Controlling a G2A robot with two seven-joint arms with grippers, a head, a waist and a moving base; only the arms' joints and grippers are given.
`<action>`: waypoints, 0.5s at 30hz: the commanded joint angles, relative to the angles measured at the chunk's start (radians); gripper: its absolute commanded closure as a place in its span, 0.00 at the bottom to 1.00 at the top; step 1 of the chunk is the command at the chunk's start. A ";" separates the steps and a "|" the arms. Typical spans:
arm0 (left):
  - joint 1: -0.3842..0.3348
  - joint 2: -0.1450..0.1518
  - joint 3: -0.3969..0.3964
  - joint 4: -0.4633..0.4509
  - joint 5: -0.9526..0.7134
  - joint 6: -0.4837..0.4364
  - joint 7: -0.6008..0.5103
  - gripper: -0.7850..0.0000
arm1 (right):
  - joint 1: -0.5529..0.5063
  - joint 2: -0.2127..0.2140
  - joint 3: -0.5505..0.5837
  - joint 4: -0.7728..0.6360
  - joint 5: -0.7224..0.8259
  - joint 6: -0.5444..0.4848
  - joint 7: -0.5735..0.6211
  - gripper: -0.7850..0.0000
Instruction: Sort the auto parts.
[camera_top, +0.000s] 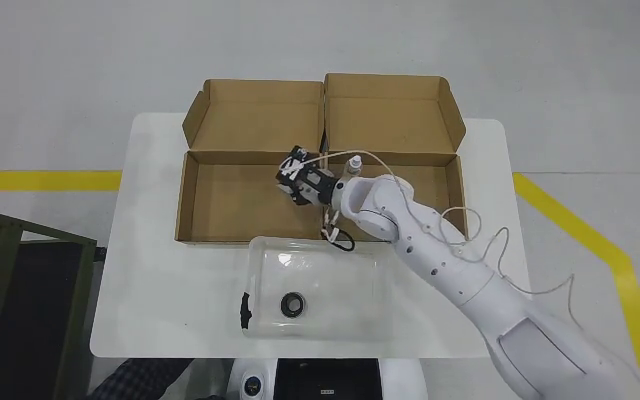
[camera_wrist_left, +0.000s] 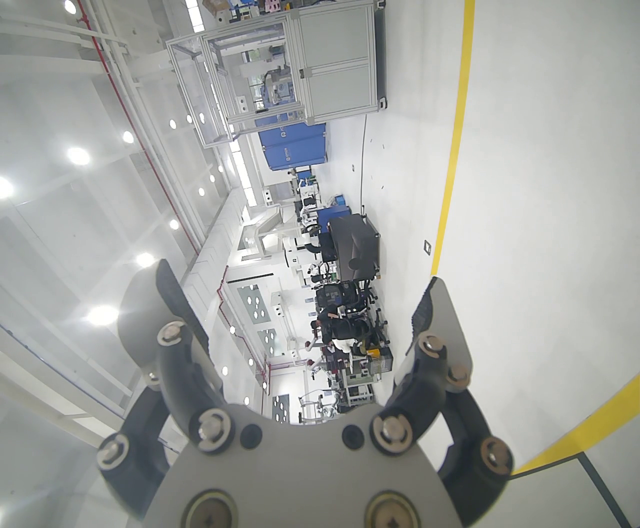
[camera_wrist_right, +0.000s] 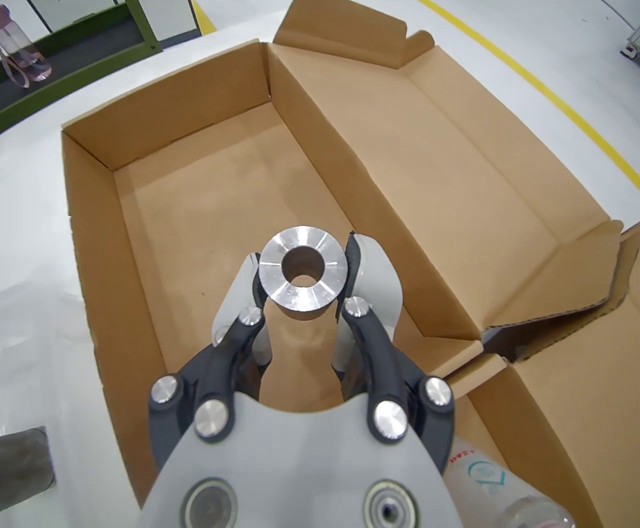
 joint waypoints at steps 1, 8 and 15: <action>0.000 0.000 0.000 0.000 0.000 0.000 0.000 0.00 | 0.009 -0.009 -0.009 0.018 -0.008 0.012 0.004 1.00; 0.000 0.000 0.000 0.000 0.000 0.000 0.000 0.00 | 0.029 -0.038 -0.034 0.068 -0.056 0.051 0.024 1.00; 0.000 0.000 0.000 0.000 0.000 0.000 0.000 0.00 | 0.034 -0.058 -0.042 0.100 -0.084 0.057 0.037 0.81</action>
